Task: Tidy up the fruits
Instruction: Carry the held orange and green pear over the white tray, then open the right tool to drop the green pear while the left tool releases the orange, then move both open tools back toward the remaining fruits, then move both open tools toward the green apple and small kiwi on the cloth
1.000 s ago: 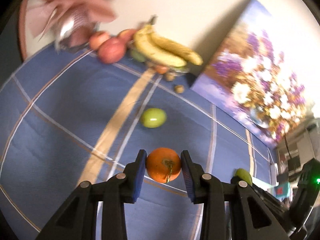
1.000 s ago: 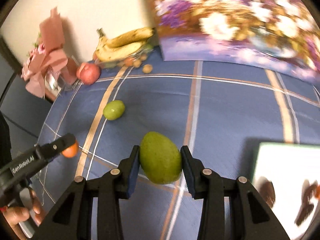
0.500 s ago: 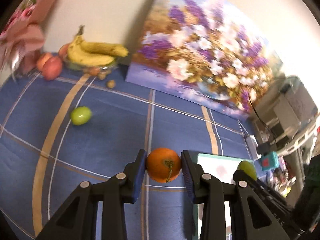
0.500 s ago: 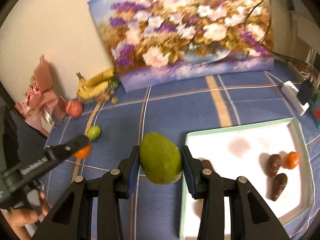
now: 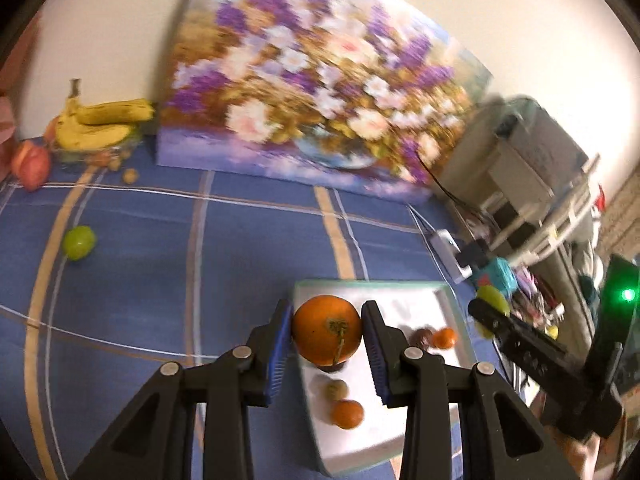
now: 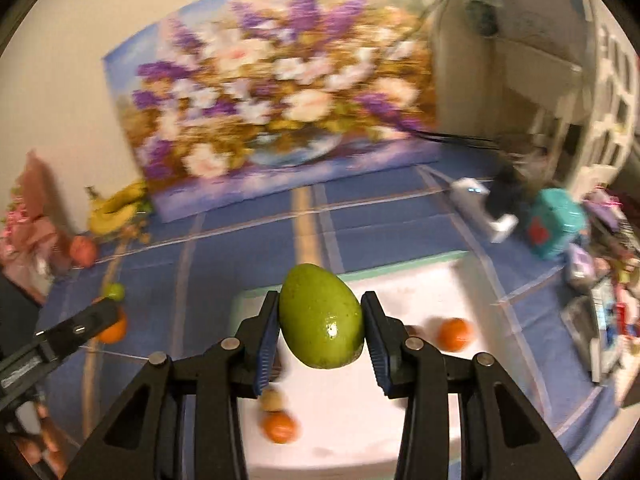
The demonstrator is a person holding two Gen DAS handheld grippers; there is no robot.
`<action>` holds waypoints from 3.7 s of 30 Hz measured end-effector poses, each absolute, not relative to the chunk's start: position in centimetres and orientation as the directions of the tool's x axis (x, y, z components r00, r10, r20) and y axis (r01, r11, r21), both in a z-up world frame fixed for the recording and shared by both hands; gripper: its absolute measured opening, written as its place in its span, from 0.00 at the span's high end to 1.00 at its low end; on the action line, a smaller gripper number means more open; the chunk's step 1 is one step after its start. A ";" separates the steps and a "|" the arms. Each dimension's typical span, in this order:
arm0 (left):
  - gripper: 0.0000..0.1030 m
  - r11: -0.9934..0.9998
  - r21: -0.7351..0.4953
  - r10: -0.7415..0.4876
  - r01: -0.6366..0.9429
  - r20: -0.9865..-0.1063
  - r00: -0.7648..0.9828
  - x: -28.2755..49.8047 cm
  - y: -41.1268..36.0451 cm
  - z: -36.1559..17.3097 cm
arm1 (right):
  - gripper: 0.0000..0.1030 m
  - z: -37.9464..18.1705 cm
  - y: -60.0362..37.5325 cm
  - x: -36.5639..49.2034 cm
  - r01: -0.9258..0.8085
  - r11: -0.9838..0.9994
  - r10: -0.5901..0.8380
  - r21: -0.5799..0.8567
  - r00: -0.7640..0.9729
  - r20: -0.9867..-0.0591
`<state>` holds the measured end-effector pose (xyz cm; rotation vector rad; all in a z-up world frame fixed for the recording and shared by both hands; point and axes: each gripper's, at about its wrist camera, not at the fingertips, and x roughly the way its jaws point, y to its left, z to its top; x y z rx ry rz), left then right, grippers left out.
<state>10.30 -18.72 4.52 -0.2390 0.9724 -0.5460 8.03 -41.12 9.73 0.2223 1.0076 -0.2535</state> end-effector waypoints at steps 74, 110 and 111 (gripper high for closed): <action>0.00 0.917 -0.201 -0.331 0.343 -0.865 0.378 10.2 -24.7 -0.6 | 0.17 4.1 -49.2 5.5 0.501 0.865 -0.199 -0.024 0.299 -0.933; 0.00 0.965 -0.127 0.018 -0.229 -0.840 0.542 16.2 3.0 -0.5 | 0.05 -0.2 -25.3 13.0 -0.026 0.985 0.167 0.170 0.384 -0.908; 0.00 0.963 -0.125 0.027 -0.240 -0.838 0.546 16.5 3.6 -0.7 | 0.05 -0.4 -24.9 13.4 -0.027 0.984 0.175 0.179 0.385 -0.906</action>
